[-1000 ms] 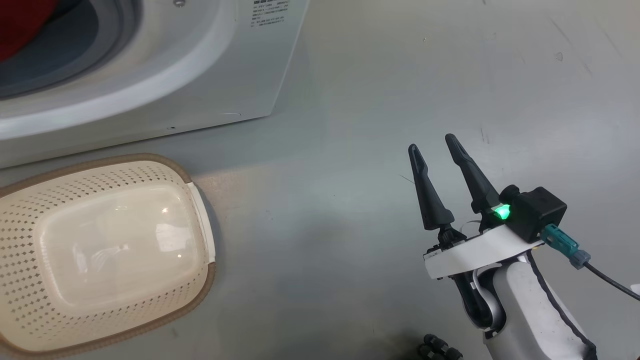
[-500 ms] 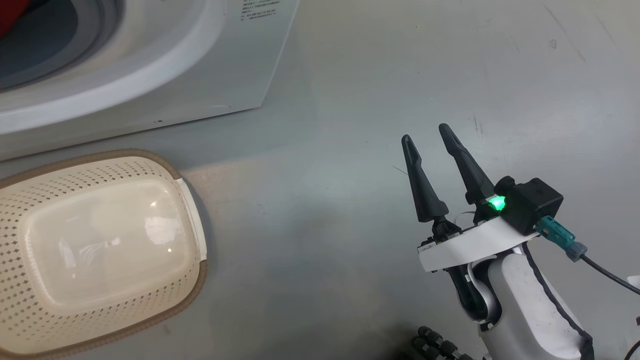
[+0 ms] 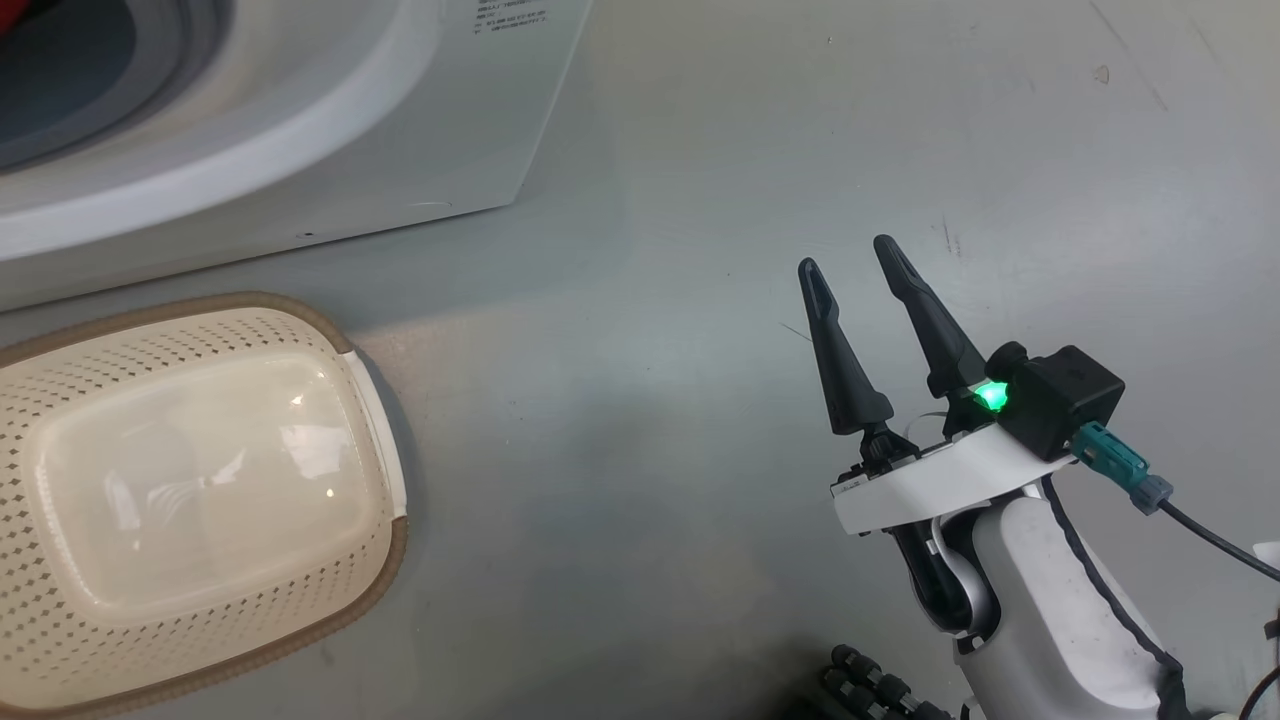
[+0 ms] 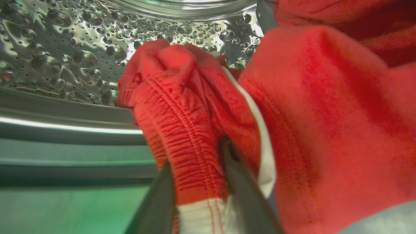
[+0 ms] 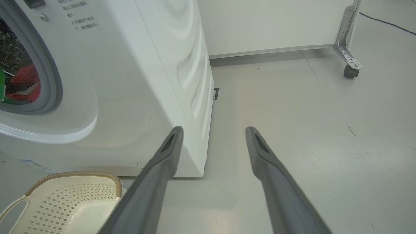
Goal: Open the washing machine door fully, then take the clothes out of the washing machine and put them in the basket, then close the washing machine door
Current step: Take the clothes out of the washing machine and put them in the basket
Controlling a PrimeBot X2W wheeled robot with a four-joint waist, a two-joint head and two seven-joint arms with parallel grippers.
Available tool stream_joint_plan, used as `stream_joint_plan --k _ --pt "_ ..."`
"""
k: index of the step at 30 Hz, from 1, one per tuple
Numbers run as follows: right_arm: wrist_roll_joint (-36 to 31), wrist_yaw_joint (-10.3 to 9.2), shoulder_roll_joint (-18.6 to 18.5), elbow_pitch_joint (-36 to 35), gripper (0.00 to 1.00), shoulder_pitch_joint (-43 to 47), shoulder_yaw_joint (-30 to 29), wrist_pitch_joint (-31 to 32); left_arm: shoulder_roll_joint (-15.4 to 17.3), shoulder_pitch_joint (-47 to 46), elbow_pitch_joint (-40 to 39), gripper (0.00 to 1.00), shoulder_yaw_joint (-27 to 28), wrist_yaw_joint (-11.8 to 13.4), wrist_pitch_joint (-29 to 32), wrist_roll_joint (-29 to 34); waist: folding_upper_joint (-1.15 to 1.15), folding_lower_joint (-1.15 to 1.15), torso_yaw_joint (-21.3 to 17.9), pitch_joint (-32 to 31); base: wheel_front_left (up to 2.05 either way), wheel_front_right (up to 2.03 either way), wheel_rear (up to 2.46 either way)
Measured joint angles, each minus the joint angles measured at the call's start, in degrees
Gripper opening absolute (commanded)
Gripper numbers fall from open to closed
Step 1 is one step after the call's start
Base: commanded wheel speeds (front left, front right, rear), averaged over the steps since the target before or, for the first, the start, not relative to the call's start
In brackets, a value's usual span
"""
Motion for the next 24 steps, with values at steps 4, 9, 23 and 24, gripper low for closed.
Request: stream_joint_plan --k 4,9,23,24 --pt "0.3 -0.03 0.0 0.0 1.00 -0.3 0.0 0.0 -0.7 -0.7 0.9 0.00 -0.2 0.1 -0.1 0.0 0.00 0.00 0.1 0.1 0.00 0.00 0.00" --pt "0.2 -0.08 0.0 0.3 1.00 -0.3 -0.4 0.0 -2.0 -1.5 2.4 0.00 -0.2 0.5 -1.5 -0.4 0.00 0.00 0.5 -0.1 0.00 0.00 0.00" --pt "-1.7 -0.07 0.0 2.2 1.00 -0.4 -3.1 0.0 -6.2 -0.9 6.5 0.00 -0.3 1.0 -11.5 -2.0 0.00 0.00 2.6 -4.7 0.00 0.00 0.00" --pt "-1.8 -0.05 0.0 2.5 1.00 -0.4 -3.4 0.0 -6.6 -0.5 6.7 0.00 -0.3 1.0 -12.2 -2.1 0.00 0.00 2.8 -5.2 0.00 0.00 0.00"
